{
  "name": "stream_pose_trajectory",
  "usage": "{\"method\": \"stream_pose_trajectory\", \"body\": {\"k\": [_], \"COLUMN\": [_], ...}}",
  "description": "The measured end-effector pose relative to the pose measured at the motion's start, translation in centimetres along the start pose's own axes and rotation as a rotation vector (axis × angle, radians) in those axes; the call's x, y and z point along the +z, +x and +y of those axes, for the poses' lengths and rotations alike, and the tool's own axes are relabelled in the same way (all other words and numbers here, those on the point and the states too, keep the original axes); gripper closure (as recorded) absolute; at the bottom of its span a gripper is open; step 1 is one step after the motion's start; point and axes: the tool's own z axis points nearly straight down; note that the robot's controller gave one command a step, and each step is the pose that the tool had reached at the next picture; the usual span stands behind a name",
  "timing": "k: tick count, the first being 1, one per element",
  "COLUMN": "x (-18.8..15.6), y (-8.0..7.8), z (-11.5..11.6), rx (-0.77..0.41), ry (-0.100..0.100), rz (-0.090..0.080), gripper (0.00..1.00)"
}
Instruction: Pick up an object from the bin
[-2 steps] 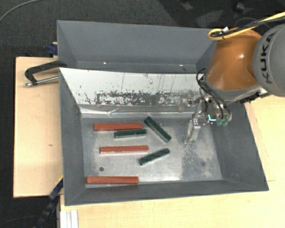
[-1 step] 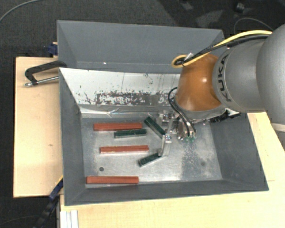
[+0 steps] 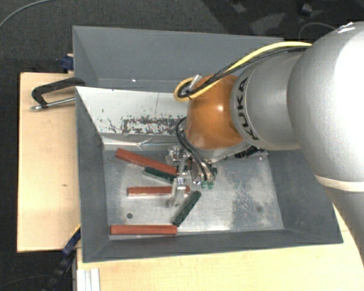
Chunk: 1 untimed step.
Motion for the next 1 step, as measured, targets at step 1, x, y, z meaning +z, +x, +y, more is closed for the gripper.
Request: {"method": "stream_pose_trajectory", "body": {"k": [1], "x": [0.01], "y": [-0.09], "z": [-0.57], "rx": [0.007], "ry": [0.004], "rz": [-0.001], "gripper": [1.0]}}
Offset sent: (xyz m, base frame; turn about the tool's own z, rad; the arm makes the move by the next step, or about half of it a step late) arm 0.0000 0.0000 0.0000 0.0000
